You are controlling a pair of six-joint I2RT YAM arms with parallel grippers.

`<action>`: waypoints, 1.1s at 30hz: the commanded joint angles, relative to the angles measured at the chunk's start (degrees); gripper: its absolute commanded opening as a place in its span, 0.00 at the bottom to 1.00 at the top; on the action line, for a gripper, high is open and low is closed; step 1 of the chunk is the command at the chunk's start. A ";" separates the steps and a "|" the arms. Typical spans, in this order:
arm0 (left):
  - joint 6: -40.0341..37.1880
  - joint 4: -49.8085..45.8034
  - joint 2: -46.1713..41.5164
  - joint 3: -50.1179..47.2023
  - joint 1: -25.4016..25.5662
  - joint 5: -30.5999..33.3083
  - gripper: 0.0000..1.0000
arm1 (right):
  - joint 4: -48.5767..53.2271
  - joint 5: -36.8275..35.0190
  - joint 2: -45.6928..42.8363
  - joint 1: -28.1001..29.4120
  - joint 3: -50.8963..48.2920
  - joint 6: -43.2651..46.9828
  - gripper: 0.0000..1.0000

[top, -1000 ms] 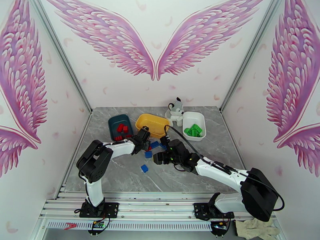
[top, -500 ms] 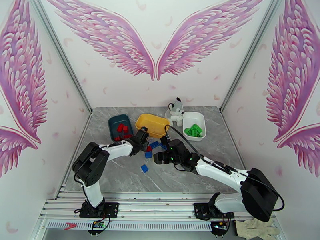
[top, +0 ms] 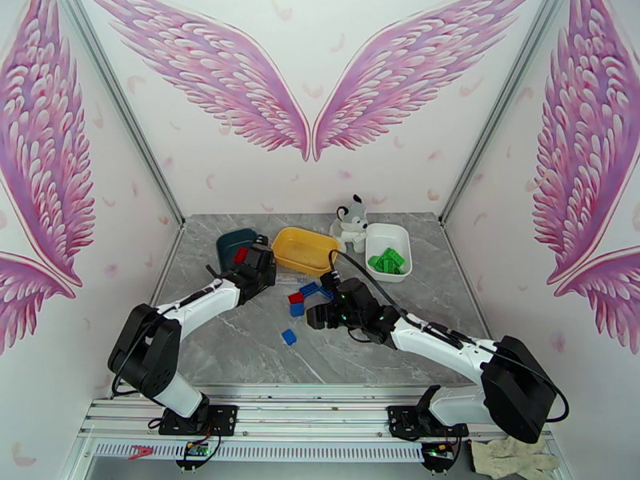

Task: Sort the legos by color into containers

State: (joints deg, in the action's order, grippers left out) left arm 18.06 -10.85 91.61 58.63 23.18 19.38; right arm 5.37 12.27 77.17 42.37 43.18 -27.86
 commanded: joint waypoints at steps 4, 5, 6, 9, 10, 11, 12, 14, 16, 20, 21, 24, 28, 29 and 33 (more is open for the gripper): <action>1.01 -2.07 -1.10 2.58 -4.80 0.66 0.57 | -0.45 0.91 -0.06 -0.42 0.54 -1.05 0.76; 0.89 -2.22 -1.01 2.87 -4.90 0.82 0.62 | -0.44 0.87 0.06 -0.45 0.58 -1.02 0.76; 0.82 -2.25 -1.09 2.98 -4.88 0.81 0.68 | -0.52 0.91 0.12 -0.47 0.54 -0.97 0.76; 1.30 -1.70 -1.97 1.88 -4.38 0.51 0.83 | -0.45 0.91 0.22 -0.45 0.56 -0.97 0.76; 1.48 -1.20 -2.55 1.01 -4.00 0.49 0.84 | -0.52 0.83 0.19 -0.44 0.57 -1.01 0.76; 1.61 -0.80 -3.15 0.13 -3.45 0.61 0.84 | -0.50 0.82 0.21 -0.45 0.55 -1.01 0.76; 1.67 -0.27 -3.84 -1.00 -2.66 0.66 0.85 | -0.49 0.81 0.19 -0.45 0.58 -1.05 0.76; 1.71 0.58 -5.38 -3.27 -0.65 0.63 0.85 | -0.33 0.69 0.10 -0.45 0.52 -1.01 0.76; 1.95 1.35 -6.80 -5.53 2.37 0.32 0.88 | -0.22 0.30 -0.12 -0.54 0.58 -1.01 0.77; 3.29 2.30 -6.99 -9.24 9.14 -0.40 0.92 | 0.62 -1.67 -0.92 -0.53 0.26 -1.22 0.81; 3.91 2.81 -6.57 -10.18 10.61 -1.13 0.92 | 1.19 -2.62 -1.24 -0.62 0.26 -1.23 0.83; 5.17 4.79 -4.32 -12.84 14.47 -2.33 0.92 | 1.84 -4.30 -2.35 -0.97 -0.28 -1.49 0.85; 5.23 8.28 -0.84 -14.39 16.56 -4.21 0.92 | 1.85 -4.62 -3.34 -1.37 -0.74 -1.63 0.87; 5.21 8.01 0.12 -14.17 16.84 -3.55 0.92 | 1.85 -4.63 -3.46 -1.48 -0.74 -1.67 0.87; 5.36 7.32 2.22 -13.46 17.21 -1.11 0.92 | 1.77 -4.28 -3.50 -1.75 -0.86 -1.79 0.88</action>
State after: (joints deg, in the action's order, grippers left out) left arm 23.09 -4.56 92.88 45.01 40.16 16.36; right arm 6.26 8.99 74.56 41.12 43.13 -28.88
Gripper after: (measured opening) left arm 0.923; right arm 0.878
